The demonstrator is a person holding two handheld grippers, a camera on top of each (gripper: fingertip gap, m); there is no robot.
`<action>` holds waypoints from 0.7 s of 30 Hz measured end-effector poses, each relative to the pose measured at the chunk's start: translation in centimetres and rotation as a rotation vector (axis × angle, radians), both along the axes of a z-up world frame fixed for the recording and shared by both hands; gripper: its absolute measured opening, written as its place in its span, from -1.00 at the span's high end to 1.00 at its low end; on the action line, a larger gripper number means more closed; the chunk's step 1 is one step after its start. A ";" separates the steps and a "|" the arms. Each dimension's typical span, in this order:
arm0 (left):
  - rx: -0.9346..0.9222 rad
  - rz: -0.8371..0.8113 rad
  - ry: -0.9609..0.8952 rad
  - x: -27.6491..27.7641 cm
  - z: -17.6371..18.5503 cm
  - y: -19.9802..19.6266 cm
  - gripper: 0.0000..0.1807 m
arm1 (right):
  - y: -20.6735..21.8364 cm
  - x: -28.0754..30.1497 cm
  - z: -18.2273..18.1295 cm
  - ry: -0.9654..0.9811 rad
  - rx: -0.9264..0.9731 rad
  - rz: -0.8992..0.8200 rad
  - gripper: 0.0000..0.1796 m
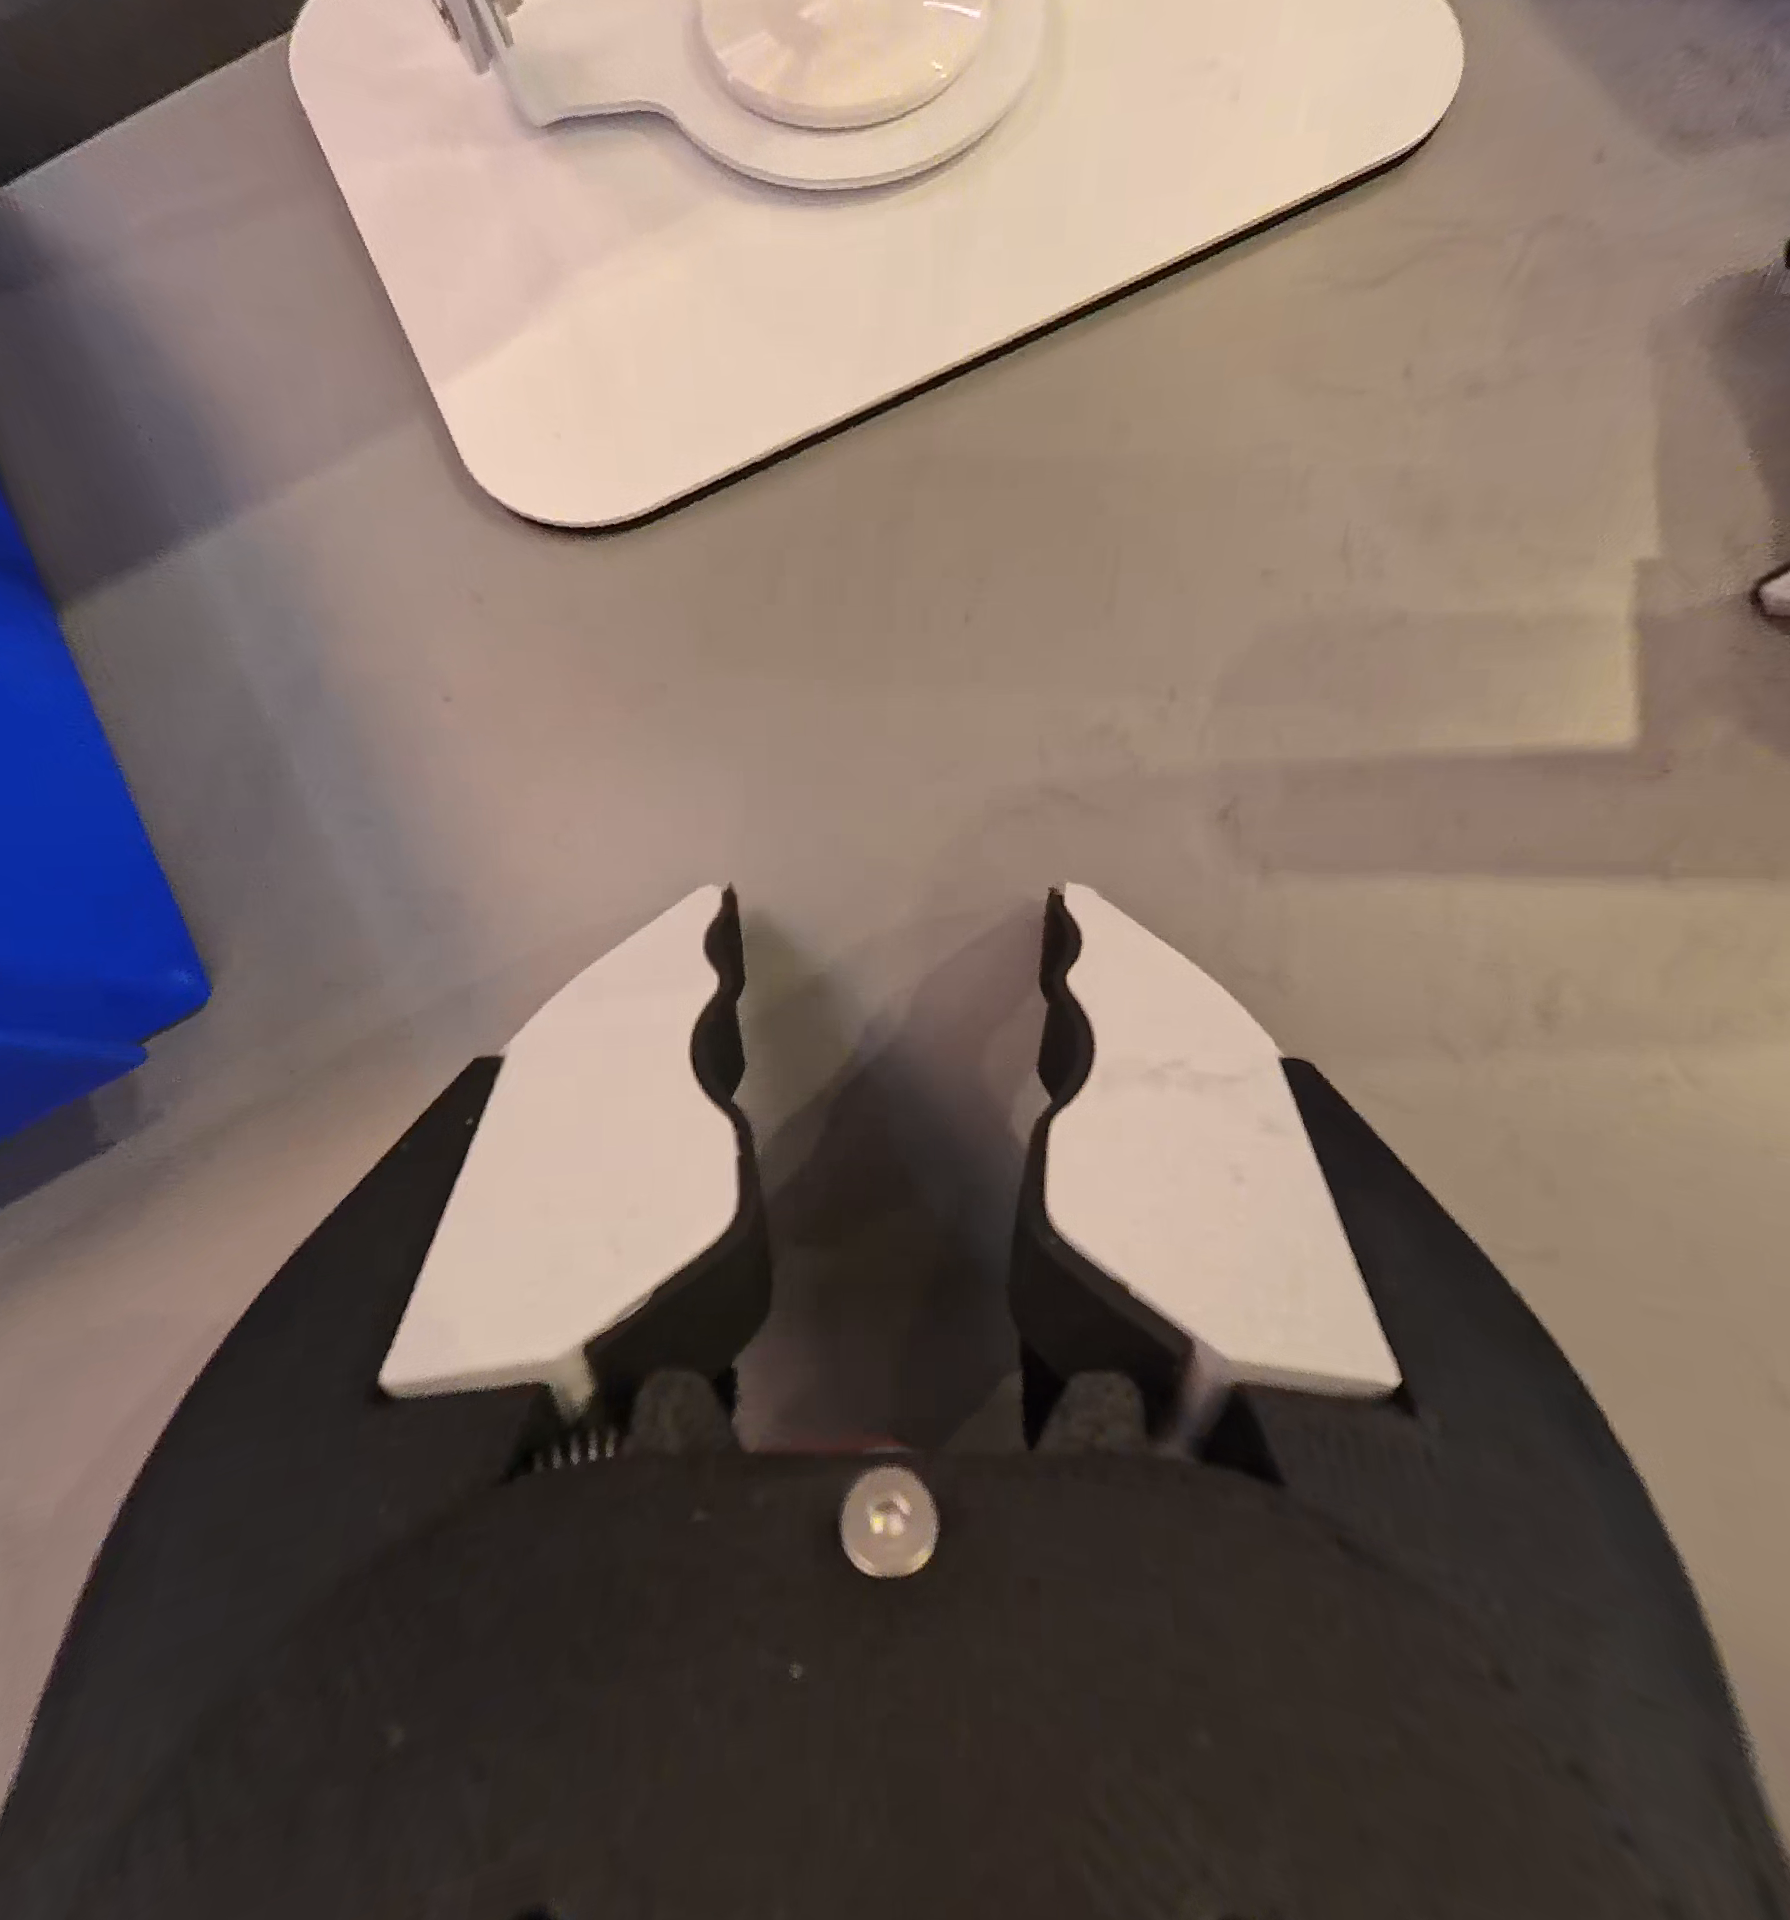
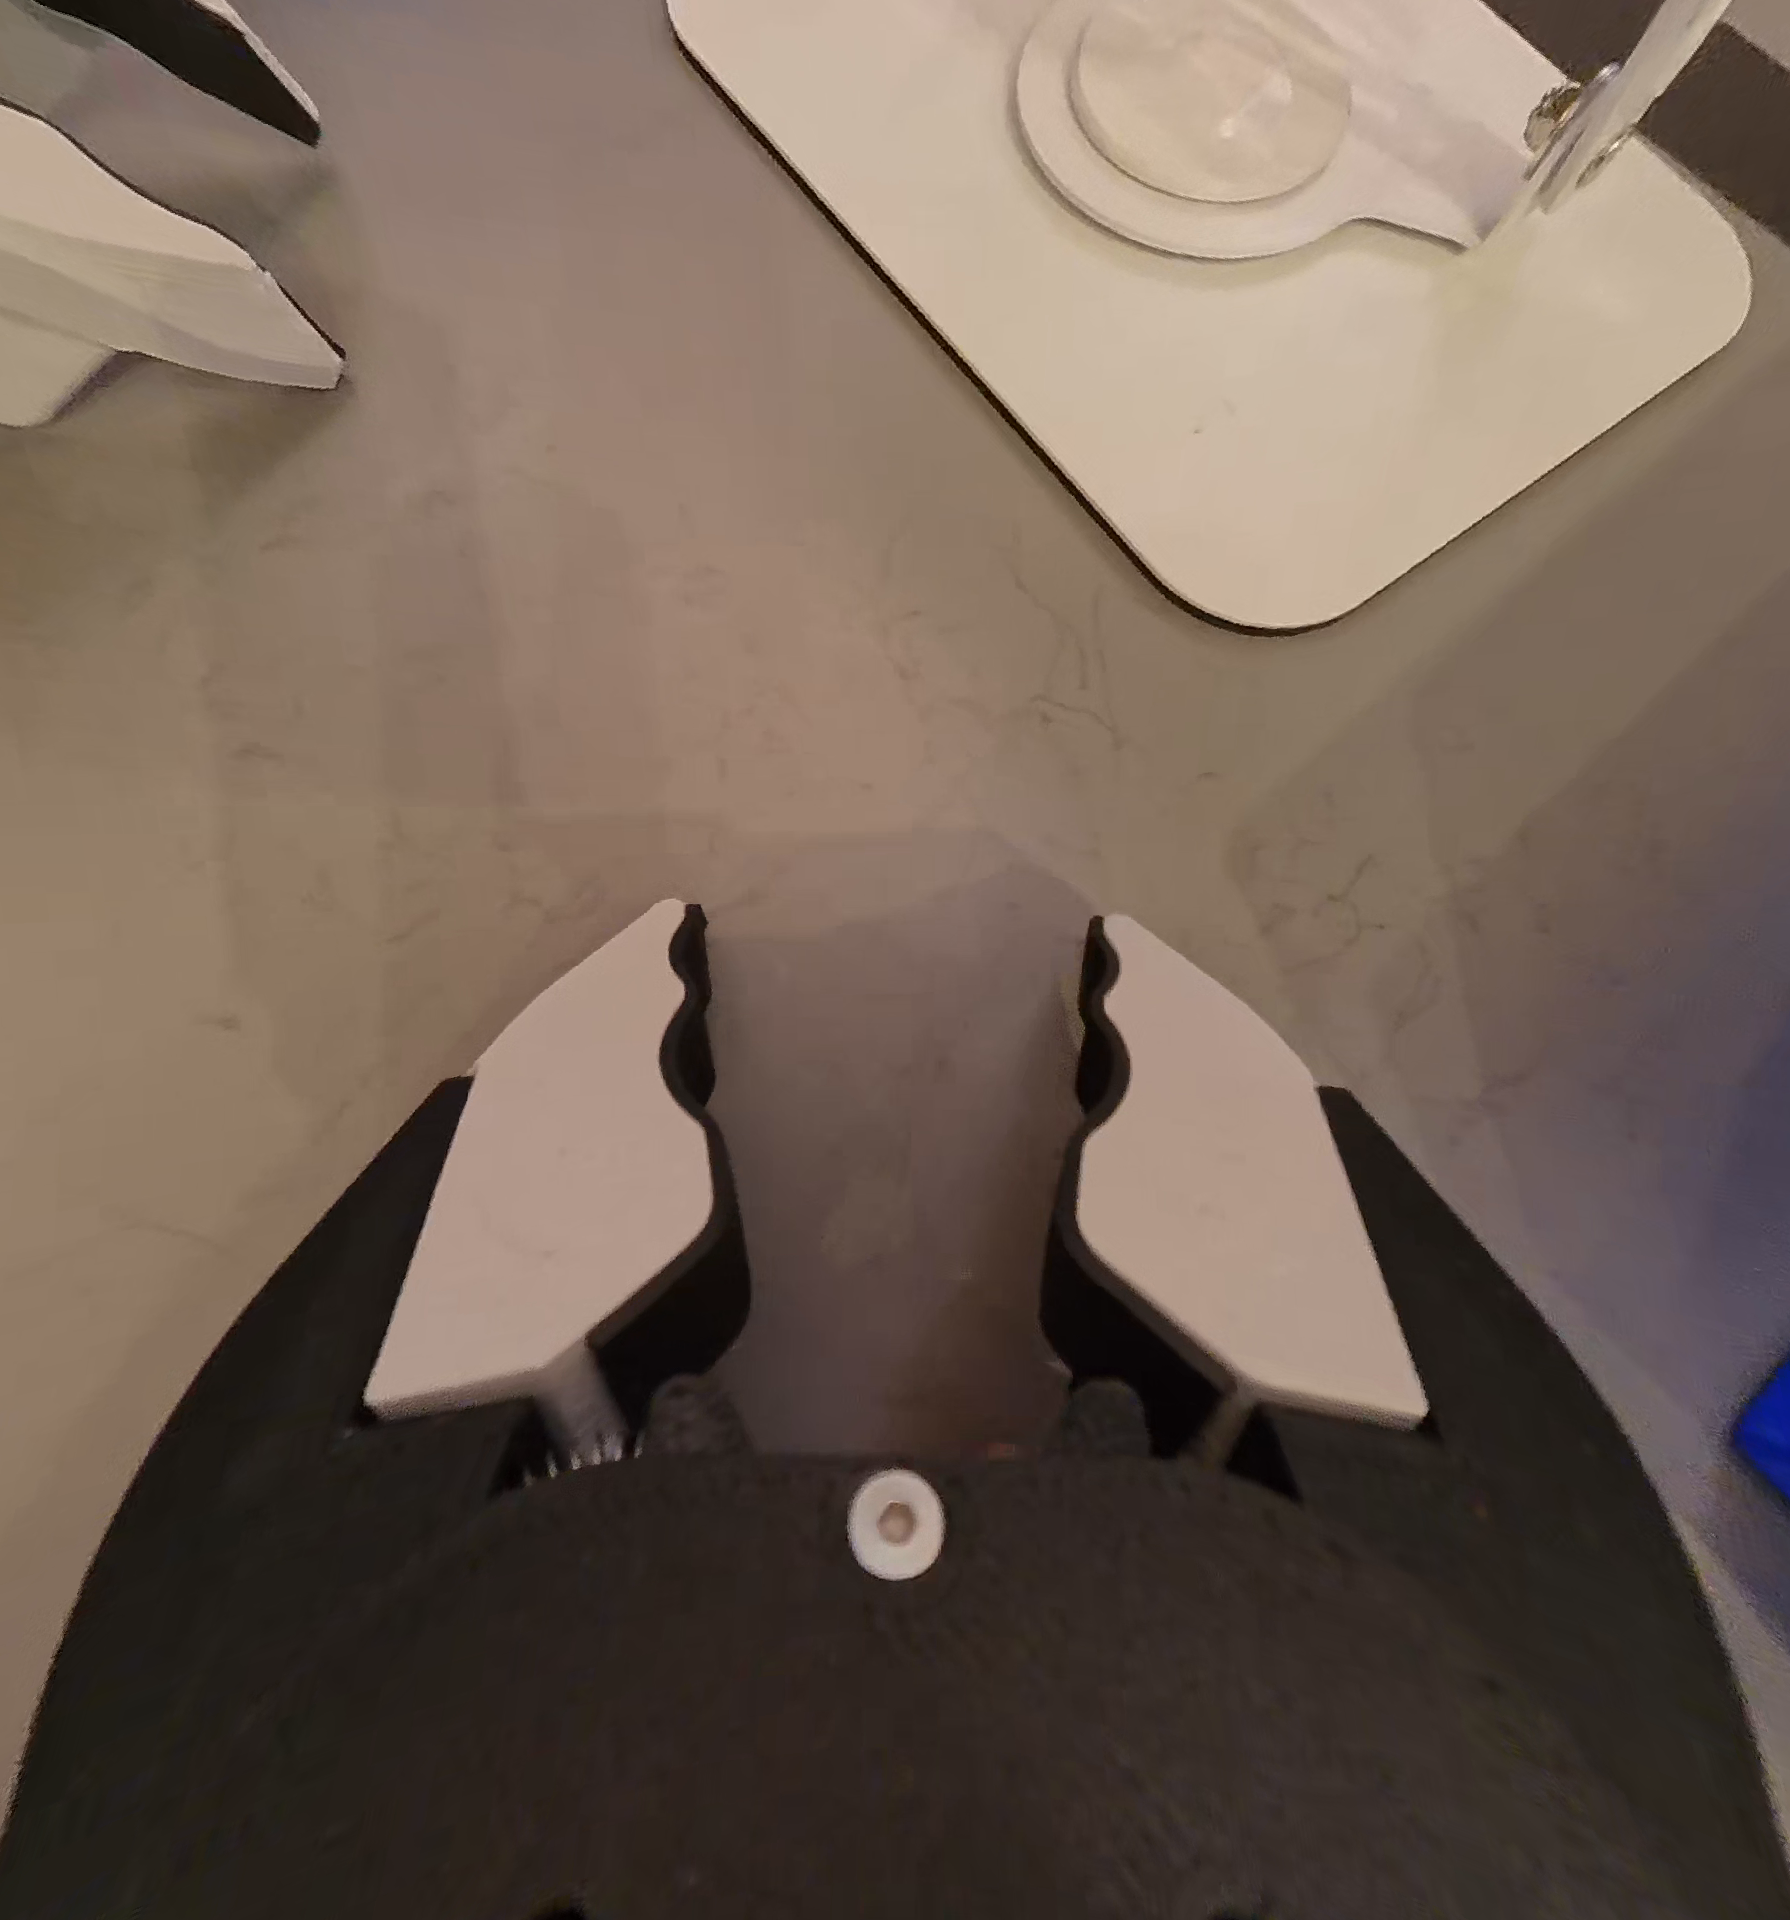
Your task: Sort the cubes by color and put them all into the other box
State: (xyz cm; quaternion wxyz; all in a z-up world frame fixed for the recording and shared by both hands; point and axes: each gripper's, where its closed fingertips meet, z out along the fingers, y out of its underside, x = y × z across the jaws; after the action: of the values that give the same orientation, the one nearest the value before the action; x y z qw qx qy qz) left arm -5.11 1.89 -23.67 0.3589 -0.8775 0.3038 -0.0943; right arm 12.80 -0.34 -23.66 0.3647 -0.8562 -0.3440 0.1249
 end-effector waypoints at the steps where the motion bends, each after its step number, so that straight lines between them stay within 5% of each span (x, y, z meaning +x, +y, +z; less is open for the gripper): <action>1: 0.005 -0.004 0.004 0.0 0.0 0.0 0.40 | -0.1 0.0 0.0 0.008 -0.012 0.006 0.26; 6: 0.003 0.004 0.003 -0.1 0.0 0.0 0.39 | 0.8 0.0 0.0 -0.006 0.006 -0.014 0.25; 14: -0.049 0.001 -0.041 -0.1 -0.1 0.1 0.33 | 0.8 -0.1 -0.3 -0.013 -0.013 -0.008 -0.16; 21: -0.047 -0.007 -0.036 0.1 -0.2 0.2 0.27 | 0.8 -0.1 -0.5 -0.009 -0.033 -0.006 -0.22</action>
State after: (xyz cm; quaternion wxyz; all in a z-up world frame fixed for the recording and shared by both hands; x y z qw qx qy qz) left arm -4.99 2.10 -23.83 0.3434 -0.8827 0.2982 -0.1186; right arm 12.70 0.49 -24.12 0.3496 -0.8636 -0.3408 0.1257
